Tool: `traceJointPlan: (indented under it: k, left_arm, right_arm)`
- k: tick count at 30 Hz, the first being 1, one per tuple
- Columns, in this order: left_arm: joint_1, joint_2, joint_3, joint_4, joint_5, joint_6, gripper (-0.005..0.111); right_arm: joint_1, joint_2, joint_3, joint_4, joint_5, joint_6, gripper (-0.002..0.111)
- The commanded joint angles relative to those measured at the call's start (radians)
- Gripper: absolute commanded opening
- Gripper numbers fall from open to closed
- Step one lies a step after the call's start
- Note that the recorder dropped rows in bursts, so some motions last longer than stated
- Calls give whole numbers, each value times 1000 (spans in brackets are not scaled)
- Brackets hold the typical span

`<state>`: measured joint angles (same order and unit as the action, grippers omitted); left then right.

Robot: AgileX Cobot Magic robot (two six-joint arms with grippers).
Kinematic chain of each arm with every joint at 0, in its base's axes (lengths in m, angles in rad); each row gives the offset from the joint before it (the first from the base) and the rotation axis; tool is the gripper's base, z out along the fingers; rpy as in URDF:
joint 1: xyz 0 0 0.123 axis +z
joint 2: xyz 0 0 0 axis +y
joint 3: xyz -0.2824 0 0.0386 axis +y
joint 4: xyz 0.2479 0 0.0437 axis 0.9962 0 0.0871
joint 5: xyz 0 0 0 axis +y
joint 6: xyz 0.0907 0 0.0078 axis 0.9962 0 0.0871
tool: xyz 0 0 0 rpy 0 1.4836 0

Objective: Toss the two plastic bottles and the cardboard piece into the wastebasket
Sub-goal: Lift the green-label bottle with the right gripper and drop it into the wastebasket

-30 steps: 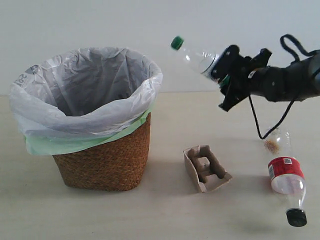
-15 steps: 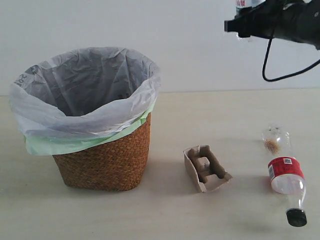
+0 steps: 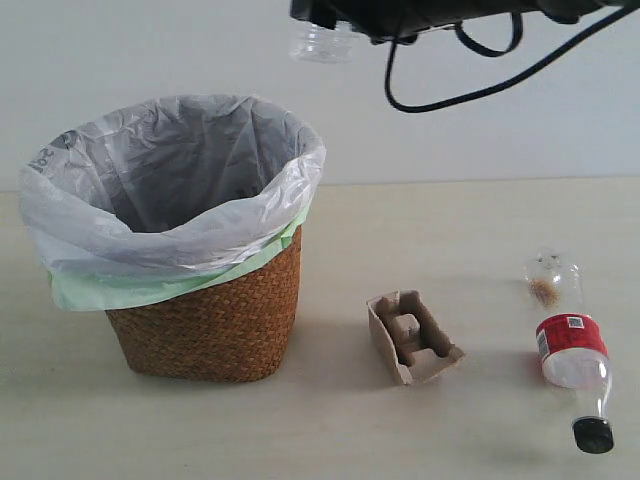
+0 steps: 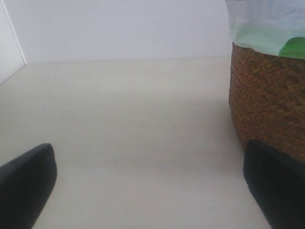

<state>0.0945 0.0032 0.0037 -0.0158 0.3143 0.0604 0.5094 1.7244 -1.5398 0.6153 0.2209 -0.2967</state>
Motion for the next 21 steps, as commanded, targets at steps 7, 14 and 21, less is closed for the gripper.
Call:
traceJointPlan:
  k: [7,14,21]
  left_arm:
    - [-5,-3,-4,-2,-7,-9,108]
    - [-5,-3,-4,-2,-7,-9,108]
    - [-5,-3,-4,-2,-7,-9,108]
  right_arm:
    - [50,-16,-43,-139,29,-89,0]
    - [-12,-39,-43,-1129,185,153,0]
    - [-20,-39,-49,-1341,344,851,0]
